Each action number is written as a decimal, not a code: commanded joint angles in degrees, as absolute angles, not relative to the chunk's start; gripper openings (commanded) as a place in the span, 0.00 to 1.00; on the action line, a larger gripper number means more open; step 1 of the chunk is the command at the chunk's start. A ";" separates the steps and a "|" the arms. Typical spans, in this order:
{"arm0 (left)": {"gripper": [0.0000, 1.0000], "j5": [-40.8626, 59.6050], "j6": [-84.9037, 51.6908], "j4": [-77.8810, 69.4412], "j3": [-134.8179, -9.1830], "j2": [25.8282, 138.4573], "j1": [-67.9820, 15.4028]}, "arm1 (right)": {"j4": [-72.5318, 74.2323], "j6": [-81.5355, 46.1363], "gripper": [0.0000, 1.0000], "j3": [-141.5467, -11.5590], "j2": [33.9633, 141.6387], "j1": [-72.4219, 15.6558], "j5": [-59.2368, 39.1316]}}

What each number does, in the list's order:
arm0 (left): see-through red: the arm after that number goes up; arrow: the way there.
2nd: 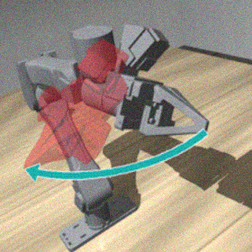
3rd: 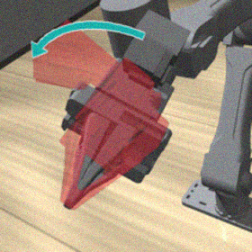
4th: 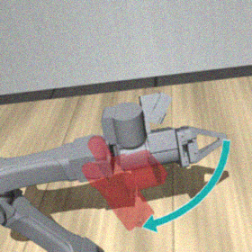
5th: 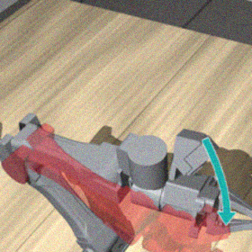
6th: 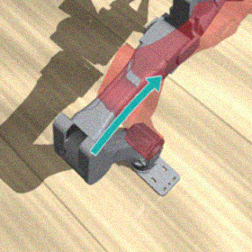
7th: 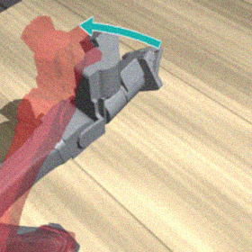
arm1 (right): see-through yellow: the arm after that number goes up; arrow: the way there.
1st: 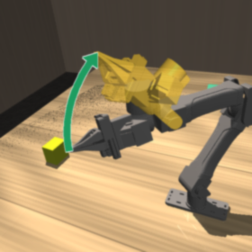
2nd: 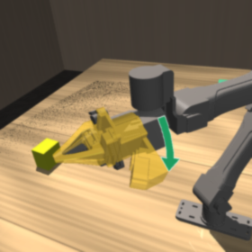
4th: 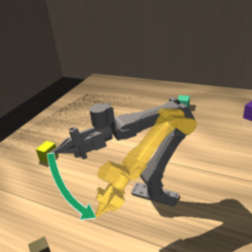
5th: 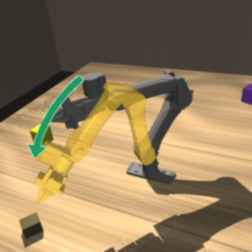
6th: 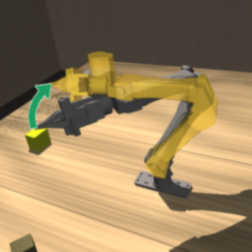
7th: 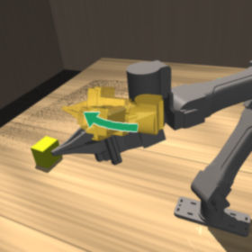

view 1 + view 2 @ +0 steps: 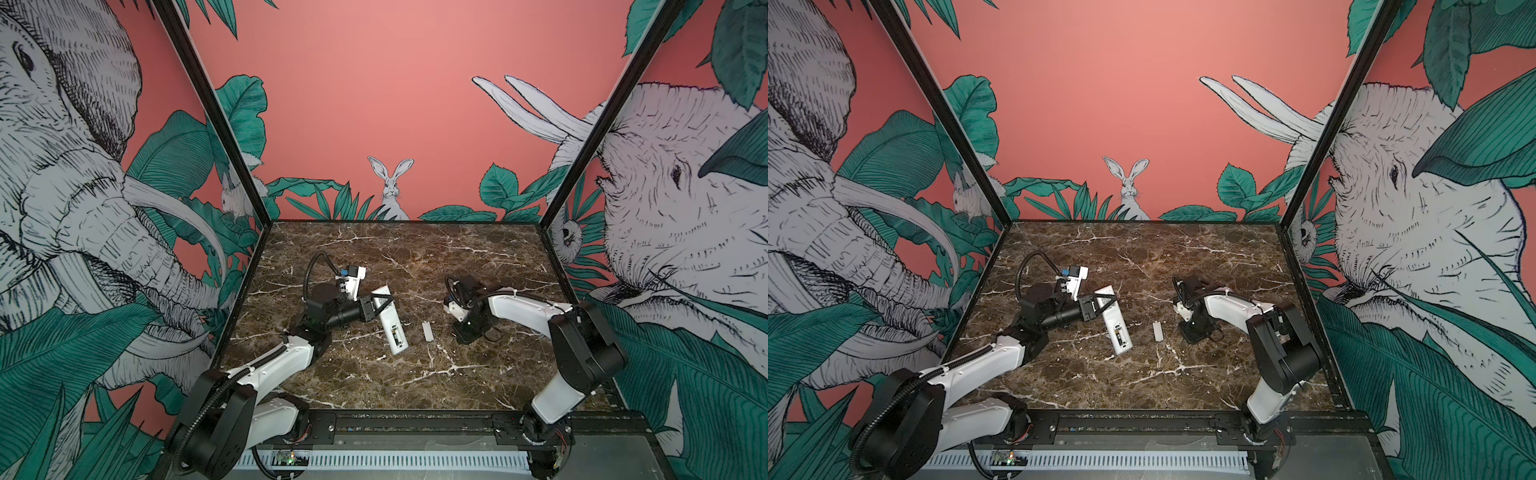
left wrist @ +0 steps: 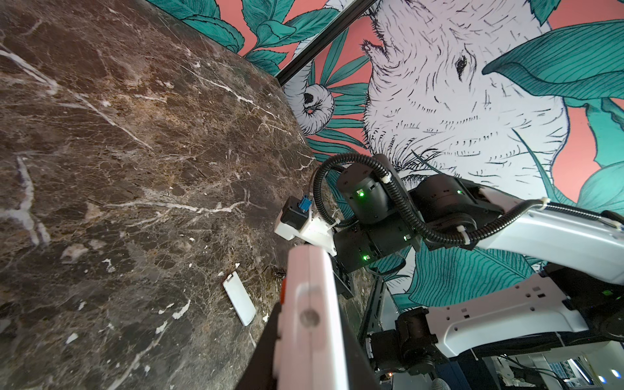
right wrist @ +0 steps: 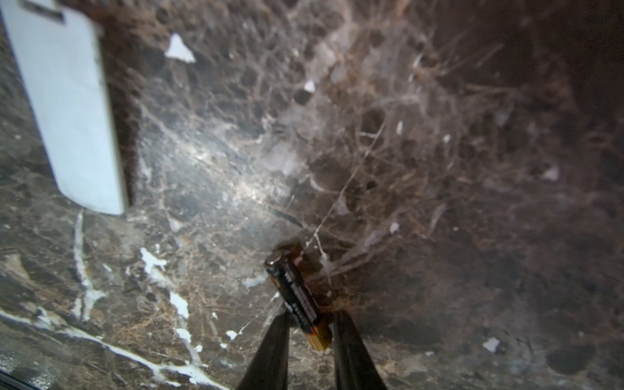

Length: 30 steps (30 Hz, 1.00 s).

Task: Load the batteries into the remote control
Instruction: 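Lower the right gripper and grasp the black-and-gold AA battery upright, then lift the battery and carry it toward the remote held by the left gripper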

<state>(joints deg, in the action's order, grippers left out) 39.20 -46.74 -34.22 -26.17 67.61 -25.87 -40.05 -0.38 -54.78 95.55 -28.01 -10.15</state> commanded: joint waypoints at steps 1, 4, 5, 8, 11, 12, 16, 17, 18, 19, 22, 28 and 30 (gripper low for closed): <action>0.00 39.81 -47.21 -36.42 -25.58 66.89 -25.58 | -41.06 0.28 0.24 -54.93 96.49 -27.77 -10.76; 0.00 39.78 -47.11 -36.28 -25.47 66.60 -25.49 | -40.96 0.32 0.23 -54.92 96.50 -27.78 -10.73; 0.00 39.73 -47.11 -36.26 -25.40 66.54 -25.49 | -40.91 0.33 0.22 -54.93 96.50 -27.78 -10.79; 0.00 39.65 -47.15 -36.05 -25.44 66.48 -25.48 | -40.97 0.36 0.21 -54.97 96.67 -27.78 -10.88; 0.00 39.50 -47.25 -35.95 -25.40 66.45 -25.40 | -41.07 0.53 0.20 -55.09 96.81 -27.78 -10.96; 0.00 39.46 -47.19 -35.94 -25.40 66.32 -25.42 | -41.05 0.54 0.19 -55.11 96.80 -27.78 -11.03; 0.00 39.04 -47.13 -35.68 -25.39 66.25 -25.40 | -41.04 0.66 0.17 -55.02 96.64 -27.82 -11.19; 0.00 38.87 -47.21 -35.49 -25.32 66.20 -25.40 | -41.06 0.65 0.17 -54.99 96.68 -27.78 -11.20; 0.00 38.67 -47.20 -35.29 -25.40 66.22 -25.40 | -40.96 0.68 0.17 -54.95 96.68 -27.78 -11.21; 0.00 38.44 -47.21 -35.18 -25.42 66.34 -25.40 | -40.96 0.72 0.16 -55.02 96.61 -27.78 -11.25; 0.00 37.40 -47.50 -35.33 -25.18 66.28 -25.31 | -40.91 0.78 0.13 -54.93 96.25 -27.77 -11.33; 0.00 34.23 -48.42 -36.06 -24.31 65.93 -24.96 | -39.45 1.27 0.07 -54.28 92.55 -28.00 -13.86; 0.00 32.30 -48.99 -36.84 -23.84 66.12 -24.75 | -38.37 1.32 0.07 -53.80 91.19 -27.98 -15.16</action>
